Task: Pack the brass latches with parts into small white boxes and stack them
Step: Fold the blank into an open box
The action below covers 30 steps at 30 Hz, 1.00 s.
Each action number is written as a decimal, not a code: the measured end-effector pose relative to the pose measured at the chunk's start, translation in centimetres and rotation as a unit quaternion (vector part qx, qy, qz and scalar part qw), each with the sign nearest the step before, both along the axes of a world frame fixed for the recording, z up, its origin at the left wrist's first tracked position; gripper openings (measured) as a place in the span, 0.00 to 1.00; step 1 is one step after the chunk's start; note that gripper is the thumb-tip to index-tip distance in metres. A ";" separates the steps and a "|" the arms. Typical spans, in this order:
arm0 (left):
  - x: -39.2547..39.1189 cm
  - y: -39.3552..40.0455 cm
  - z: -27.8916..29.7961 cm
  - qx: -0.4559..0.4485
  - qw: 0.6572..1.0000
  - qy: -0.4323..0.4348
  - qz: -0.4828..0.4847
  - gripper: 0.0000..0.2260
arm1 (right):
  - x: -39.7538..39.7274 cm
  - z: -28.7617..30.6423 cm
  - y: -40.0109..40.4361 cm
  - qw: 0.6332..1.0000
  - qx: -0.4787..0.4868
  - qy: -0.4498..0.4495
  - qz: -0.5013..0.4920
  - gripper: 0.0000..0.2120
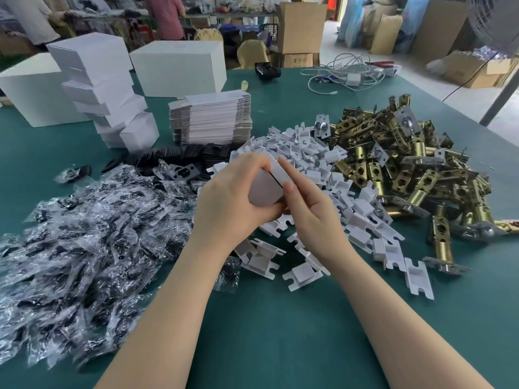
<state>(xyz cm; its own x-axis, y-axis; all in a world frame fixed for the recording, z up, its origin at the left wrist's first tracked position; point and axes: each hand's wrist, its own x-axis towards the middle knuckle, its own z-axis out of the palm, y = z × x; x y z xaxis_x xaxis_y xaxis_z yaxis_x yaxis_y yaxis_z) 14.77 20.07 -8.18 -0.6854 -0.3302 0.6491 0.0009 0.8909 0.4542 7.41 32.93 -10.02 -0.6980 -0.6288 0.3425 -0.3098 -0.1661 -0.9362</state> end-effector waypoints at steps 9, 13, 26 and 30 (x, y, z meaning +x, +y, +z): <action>0.2 -0.2 0.0 0.044 0.999 -0.015 -0.006 0.23 | -0.2 -0.1 0.1 0.997 0.028 0.068 -0.023 0.18; 0.3 -0.1 0.0 0.046 0.999 -0.008 -0.001 0.24 | -0.2 -0.4 0.2 0.997 0.024 0.068 -0.028 0.18; 0.1 -0.1 -0.3 -0.009 1.000 -0.003 0.010 0.24 | -0.4 -0.5 0.4 0.992 0.060 0.097 -0.047 0.19; 0.1 -0.2 -0.2 0.004 1.000 -0.015 0.007 0.21 | -0.5 -0.3 0.3 0.993 0.063 0.089 -0.041 0.18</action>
<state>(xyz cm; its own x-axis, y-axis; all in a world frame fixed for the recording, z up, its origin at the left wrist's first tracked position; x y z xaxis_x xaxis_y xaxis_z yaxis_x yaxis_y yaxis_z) 14.92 19.85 -8.39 -0.7001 -0.3451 0.6251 -0.0262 0.8873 0.4604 6.89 33.24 -10.35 -0.6842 -0.6176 0.3879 -0.4799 -0.0192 -0.8771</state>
